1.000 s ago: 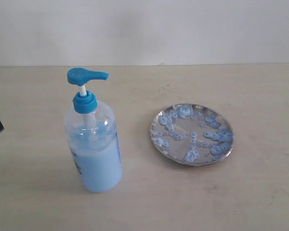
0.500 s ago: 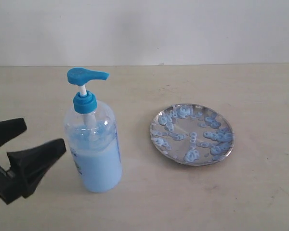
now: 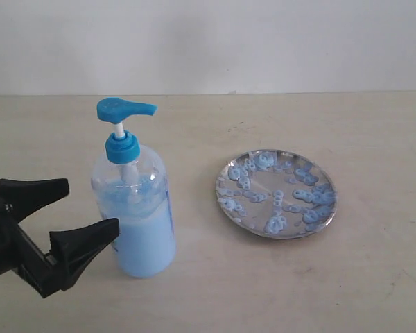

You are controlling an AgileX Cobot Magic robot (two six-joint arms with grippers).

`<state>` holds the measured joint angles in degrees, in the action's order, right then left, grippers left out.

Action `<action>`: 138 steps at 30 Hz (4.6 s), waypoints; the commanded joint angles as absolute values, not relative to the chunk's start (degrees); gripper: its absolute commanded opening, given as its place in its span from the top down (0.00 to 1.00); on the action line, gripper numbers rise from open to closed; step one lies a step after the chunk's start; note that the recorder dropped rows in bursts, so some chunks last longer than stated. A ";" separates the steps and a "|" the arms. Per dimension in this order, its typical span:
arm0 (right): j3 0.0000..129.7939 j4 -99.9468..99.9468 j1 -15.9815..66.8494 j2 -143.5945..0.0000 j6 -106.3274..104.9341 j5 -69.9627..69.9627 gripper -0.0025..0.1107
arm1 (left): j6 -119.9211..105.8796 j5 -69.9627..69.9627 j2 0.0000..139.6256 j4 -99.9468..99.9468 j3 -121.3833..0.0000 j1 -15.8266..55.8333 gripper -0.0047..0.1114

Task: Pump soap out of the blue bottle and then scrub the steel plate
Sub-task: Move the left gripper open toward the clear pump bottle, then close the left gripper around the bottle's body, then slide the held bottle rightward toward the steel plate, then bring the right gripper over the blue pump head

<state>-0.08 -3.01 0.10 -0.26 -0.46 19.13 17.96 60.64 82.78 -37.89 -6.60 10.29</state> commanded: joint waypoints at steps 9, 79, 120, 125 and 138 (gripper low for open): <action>0.00 -3.32 0.00 0.00 -0.36 18.82 0.91 | 15.56 67.65 100.74 -44.99 -18.45 10.57 0.04; 0.00 0.98 0.00 0.00 15.97 10.29 0.91 | 22.25 62.89 123.56 -61.40 -56.21 17.18 0.92; 36.19 -32.40 0.05 -74.66 19.60 -38.43 0.91 | 31.52 51.40 118.51 -79.48 -65.39 17.18 0.92; 36.19 -37.19 0.05 -74.66 25.44 -51.22 0.91 | 31.52 51.58 118.51 -79.48 -65.39 17.18 0.92; 39.58 -54.69 0.59 -82.28 38.28 -63.32 0.91 | 31.52 52.44 118.51 -80.05 -65.39 17.18 0.92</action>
